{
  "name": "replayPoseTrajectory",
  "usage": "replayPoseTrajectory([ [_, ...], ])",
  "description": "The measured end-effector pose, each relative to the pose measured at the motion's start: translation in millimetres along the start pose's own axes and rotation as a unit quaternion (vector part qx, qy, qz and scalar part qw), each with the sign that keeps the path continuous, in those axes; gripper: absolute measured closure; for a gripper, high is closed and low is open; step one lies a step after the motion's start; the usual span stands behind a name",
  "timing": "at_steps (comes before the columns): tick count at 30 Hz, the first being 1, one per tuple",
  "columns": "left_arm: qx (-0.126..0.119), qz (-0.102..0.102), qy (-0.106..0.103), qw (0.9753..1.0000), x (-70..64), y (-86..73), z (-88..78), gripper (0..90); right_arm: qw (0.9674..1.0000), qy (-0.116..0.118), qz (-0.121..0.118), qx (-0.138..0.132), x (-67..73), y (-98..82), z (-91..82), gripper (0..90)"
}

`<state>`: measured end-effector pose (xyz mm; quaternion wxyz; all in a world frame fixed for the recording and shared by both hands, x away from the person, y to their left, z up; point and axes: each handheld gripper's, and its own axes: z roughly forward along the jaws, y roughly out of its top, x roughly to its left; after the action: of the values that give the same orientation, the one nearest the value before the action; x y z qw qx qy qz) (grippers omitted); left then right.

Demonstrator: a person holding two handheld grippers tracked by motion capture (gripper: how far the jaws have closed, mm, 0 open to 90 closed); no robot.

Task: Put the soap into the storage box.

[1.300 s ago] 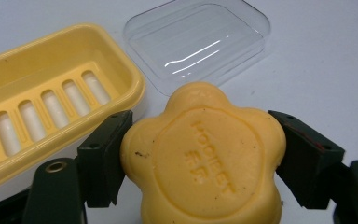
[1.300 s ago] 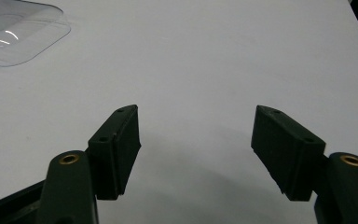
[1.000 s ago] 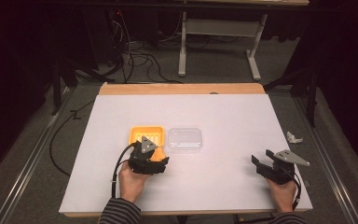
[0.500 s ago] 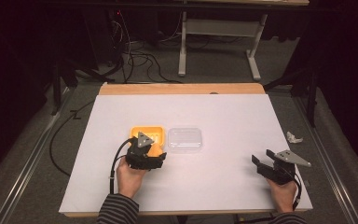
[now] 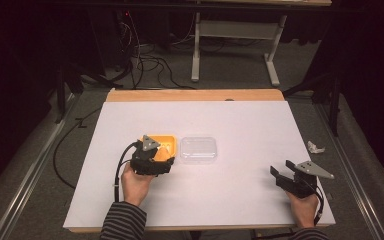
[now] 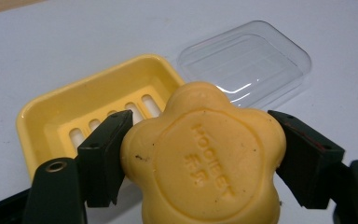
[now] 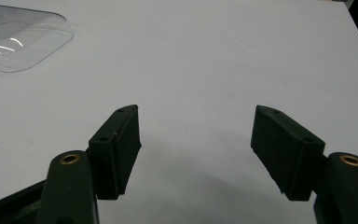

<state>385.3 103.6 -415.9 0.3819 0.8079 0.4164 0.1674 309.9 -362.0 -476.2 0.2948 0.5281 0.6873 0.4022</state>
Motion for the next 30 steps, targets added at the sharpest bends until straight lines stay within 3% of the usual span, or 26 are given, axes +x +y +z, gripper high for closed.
replayPoseTrajectory([
  [8, -0.004, -0.023, -0.003, 0.9997, 10.3, 2.1, 1.5, 26.1, 1.0000, 0.000, -0.001, 0.000, -0.2, 0.0, 0.0, 33.3],
  [17, 0.003, -0.032, 0.005, 0.9995, 18.0, 3.0, 7.0, 26.1, 1.0000, 0.000, -0.002, 0.001, 0.0, 0.0, 0.0, 33.3],
  [22, 0.006, -0.035, 0.008, 0.9993, 21.0, 4.2, 9.0, 26.1, 1.0000, 0.000, -0.001, 0.001, 0.2, 0.0, 0.0, 33.3],
  [27, 0.009, -0.020, 0.016, 0.9996, 20.4, 12.5, 8.7, 26.1, 1.0000, 0.000, -0.006, 0.002, 0.0, 0.2, 0.5, 33.3],
  [30, 0.005, -0.029, 0.012, 0.9995, 23.5, 14.0, 10.8, 26.1, 1.0000, 0.001, -0.003, 0.000, 0.1, 0.1, 0.3, 33.3],
])
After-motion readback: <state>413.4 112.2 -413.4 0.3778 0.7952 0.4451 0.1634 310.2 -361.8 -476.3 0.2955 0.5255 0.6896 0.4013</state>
